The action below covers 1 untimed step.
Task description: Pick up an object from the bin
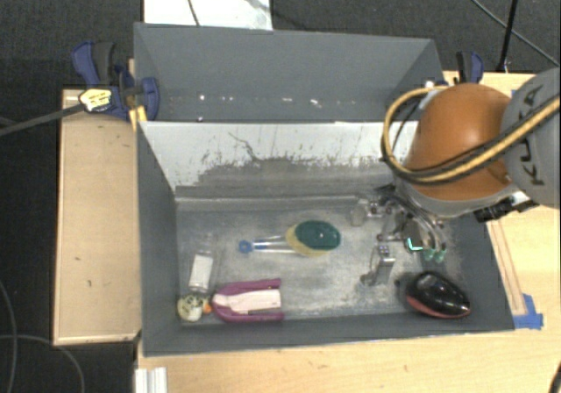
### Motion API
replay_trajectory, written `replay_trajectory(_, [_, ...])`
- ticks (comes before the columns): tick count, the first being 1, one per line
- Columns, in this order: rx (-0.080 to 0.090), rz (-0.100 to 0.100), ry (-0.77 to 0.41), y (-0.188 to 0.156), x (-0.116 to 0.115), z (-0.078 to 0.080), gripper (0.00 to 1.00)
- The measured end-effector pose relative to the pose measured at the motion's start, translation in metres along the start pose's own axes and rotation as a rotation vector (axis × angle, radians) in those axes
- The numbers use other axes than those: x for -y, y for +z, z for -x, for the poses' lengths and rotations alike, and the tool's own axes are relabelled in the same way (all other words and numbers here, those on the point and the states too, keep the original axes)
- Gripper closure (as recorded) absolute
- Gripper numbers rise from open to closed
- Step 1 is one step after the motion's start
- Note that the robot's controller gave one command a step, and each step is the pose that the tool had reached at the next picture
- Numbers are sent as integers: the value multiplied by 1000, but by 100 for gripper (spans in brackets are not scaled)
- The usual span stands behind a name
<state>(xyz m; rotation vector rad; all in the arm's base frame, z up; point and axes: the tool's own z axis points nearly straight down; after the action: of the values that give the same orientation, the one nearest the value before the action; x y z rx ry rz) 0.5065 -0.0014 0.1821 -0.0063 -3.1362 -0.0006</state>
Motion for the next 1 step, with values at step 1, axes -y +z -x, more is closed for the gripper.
replay_trajectory(1, [9,0,-248,114,-52,59,0])
